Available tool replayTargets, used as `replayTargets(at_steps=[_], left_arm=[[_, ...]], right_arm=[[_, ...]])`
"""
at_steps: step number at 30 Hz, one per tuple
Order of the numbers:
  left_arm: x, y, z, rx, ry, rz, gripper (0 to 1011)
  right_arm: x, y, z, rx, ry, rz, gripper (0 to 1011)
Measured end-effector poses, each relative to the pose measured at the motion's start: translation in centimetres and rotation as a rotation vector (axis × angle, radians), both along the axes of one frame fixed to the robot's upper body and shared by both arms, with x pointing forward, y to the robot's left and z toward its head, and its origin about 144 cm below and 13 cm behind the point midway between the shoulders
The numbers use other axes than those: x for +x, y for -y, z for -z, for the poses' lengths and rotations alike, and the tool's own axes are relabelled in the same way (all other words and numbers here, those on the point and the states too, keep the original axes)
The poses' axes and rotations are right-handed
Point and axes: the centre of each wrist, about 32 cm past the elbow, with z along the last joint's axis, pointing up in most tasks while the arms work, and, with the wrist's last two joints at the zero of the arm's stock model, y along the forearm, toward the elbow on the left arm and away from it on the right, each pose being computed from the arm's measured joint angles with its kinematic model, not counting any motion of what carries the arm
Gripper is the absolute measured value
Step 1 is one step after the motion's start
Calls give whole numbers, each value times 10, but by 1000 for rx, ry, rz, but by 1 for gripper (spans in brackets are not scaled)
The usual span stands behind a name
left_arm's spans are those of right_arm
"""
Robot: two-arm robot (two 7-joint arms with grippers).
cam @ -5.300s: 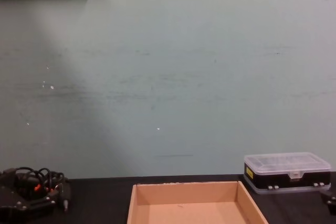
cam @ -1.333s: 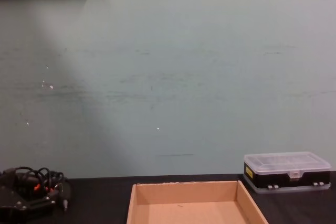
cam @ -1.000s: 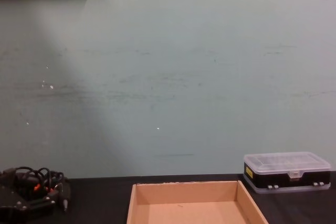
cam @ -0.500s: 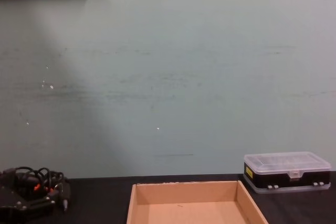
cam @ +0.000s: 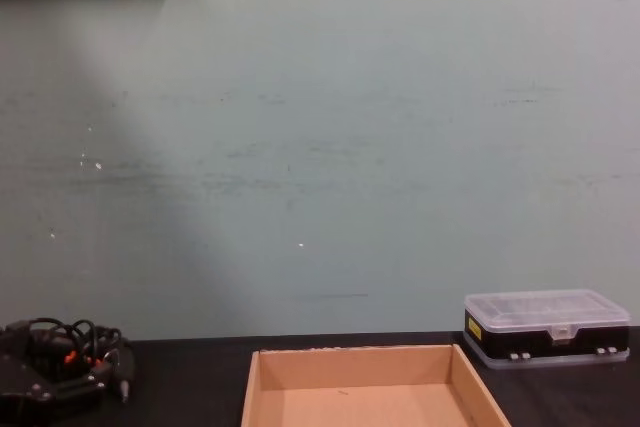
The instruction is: Use one hand to pick up the angle iron from the table and place it into the box.
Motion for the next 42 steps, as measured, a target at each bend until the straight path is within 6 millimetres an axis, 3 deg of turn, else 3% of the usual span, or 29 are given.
replayTargets(at_steps=[2, 11, 27, 34, 42], left_arm=[[0, 0, 0, 0, 0, 0, 1000], [0, 0, 0, 0, 0, 0, 1000], [0, 0, 0, 0, 0, 0, 1000], [0, 0, 0, 0, 0, 0, 1000], [0, 0, 0, 0, 0, 0, 1000]], right_arm=[[0, 0, 1, 1, 0, 1, 497], [2, -1, 0, 13, 1, 2, 490], [23, -4, -47, 182, 160, 95, 490], [32, -17, -44, 210, 240, 222, 490], [48, -42, -26, 227, 282, 344, 490]])
